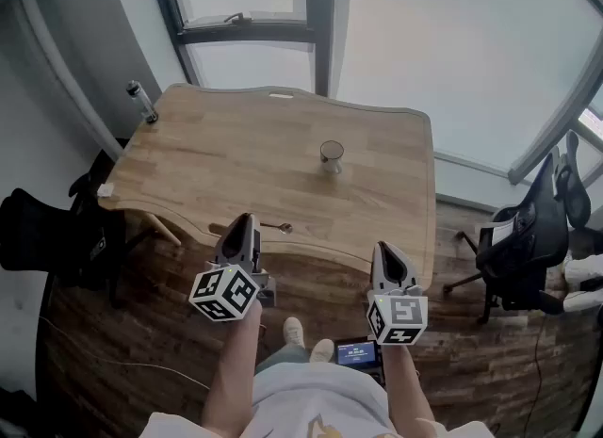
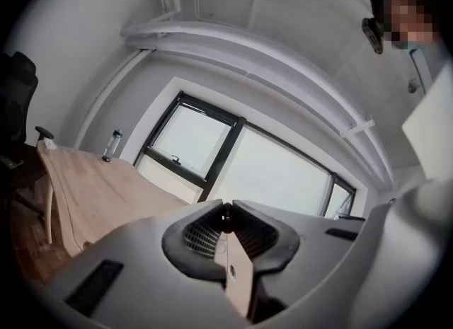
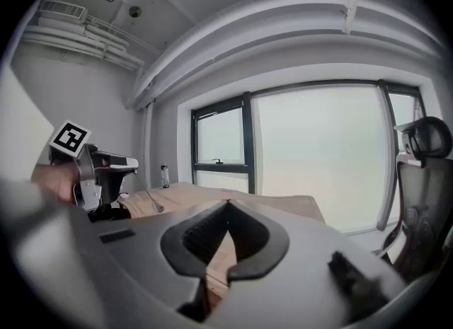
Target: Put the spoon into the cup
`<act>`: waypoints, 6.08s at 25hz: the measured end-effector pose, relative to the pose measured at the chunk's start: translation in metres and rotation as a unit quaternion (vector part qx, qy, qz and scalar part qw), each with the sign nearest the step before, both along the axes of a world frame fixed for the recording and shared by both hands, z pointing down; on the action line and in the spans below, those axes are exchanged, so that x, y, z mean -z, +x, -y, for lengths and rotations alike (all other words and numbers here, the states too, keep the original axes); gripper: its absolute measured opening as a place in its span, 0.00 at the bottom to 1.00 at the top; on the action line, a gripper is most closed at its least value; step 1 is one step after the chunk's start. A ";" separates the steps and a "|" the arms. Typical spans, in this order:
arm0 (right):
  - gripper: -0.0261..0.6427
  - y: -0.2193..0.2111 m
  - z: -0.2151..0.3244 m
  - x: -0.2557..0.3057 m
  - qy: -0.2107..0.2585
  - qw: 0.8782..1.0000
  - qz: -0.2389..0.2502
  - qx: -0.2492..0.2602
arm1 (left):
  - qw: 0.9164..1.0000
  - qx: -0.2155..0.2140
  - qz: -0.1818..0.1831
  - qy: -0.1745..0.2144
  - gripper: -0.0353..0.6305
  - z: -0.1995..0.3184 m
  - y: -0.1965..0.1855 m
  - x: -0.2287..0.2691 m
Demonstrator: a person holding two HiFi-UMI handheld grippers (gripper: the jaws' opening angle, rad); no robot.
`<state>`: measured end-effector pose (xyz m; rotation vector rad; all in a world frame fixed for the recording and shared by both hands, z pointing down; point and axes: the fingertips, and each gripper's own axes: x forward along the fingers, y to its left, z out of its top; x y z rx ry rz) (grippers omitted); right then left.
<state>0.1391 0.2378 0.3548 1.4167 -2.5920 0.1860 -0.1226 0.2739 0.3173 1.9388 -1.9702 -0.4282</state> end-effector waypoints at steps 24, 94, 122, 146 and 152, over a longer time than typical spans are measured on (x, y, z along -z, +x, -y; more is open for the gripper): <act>0.09 0.011 0.022 -0.006 -0.016 0.999 0.037 -0.021 | 1.000 -0.006 -0.021 0.004 0.13 0.026 0.001 -0.003; 0.09 -0.069 0.306 -0.101 -0.104 0.989 -0.009 -0.101 | 0.986 -0.128 -0.056 -0.094 0.13 0.377 -0.042 -0.114; 0.09 -0.059 0.314 -0.126 -0.132 0.986 -0.002 -0.101 | 0.982 -0.138 -0.049 -0.119 0.13 0.392 -0.024 -0.136; 0.09 -0.061 0.324 -0.136 -0.148 0.984 0.002 -0.100 | 0.977 -0.153 -0.057 -0.137 0.13 0.400 -0.012 -0.152; 0.09 -0.059 0.326 -0.140 -0.151 0.984 0.003 -0.099 | 0.976 -0.154 -0.057 -0.139 0.13 0.401 -0.009 -0.155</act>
